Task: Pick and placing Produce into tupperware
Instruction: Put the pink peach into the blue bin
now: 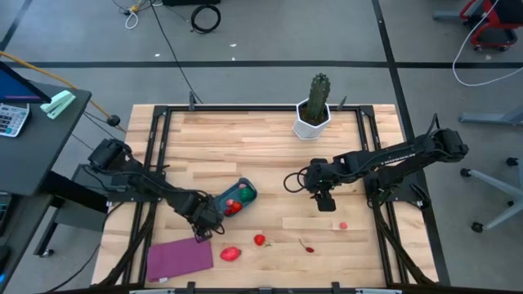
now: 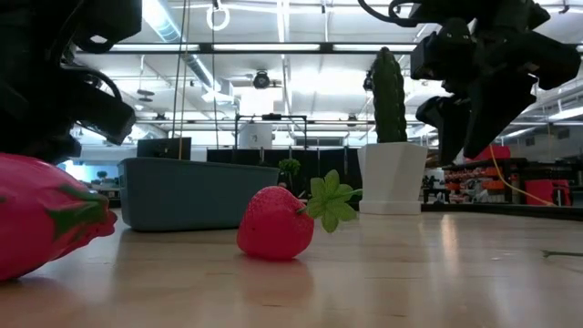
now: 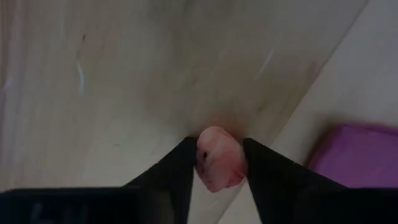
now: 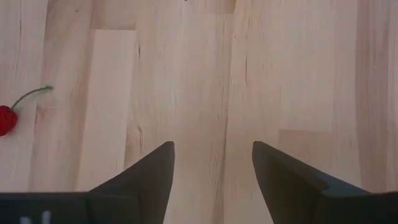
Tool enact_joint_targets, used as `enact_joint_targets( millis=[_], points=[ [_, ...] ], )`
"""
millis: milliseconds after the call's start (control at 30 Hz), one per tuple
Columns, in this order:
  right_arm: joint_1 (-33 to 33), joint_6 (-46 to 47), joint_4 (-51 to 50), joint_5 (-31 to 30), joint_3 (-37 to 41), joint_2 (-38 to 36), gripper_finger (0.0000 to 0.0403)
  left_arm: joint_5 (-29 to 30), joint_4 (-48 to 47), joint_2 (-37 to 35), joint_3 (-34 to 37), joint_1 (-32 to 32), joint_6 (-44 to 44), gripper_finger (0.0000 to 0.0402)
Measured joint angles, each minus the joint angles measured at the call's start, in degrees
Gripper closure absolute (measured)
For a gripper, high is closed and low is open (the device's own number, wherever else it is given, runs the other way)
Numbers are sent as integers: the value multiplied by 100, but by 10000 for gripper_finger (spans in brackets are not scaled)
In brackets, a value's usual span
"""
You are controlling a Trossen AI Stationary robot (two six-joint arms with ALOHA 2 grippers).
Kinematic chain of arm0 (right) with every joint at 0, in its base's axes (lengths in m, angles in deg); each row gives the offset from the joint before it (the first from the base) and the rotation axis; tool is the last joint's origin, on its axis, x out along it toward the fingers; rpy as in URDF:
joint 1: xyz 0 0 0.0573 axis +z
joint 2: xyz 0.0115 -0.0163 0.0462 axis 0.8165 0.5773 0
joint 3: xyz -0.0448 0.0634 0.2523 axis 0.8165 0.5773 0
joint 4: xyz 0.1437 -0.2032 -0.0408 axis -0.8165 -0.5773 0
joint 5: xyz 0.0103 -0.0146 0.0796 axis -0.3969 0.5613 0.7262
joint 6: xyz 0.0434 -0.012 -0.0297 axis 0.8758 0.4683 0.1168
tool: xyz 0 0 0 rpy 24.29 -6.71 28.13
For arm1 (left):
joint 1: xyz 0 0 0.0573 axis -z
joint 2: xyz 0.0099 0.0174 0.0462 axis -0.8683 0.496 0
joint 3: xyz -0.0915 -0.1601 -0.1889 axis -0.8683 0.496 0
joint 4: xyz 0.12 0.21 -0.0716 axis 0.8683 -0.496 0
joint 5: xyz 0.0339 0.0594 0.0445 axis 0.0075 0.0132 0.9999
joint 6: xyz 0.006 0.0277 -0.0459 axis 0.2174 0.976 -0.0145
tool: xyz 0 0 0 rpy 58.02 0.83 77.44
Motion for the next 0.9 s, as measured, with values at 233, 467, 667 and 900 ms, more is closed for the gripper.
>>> enact_joint_targets(
  millis=[233, 467, 667, 900],
  points=[
    [-1, -1, 0, 0, 0, 0, 178, 69, -159, 17, -420, -95, 563, 351],
    [0, -30, -1, -1, 0, 2, 182, 881, -860, 16, -1498, -411, 1595, 338],
    [0, -37, 0, -2, 0, 1, 183, 1906, -1381, 6, -2414, -839, 2751, 340],
    [0, -40, -1, -1, 0, 2, 184, 1113, -1384, 379, -2469, -1599, 3020, 330]
  ],
)
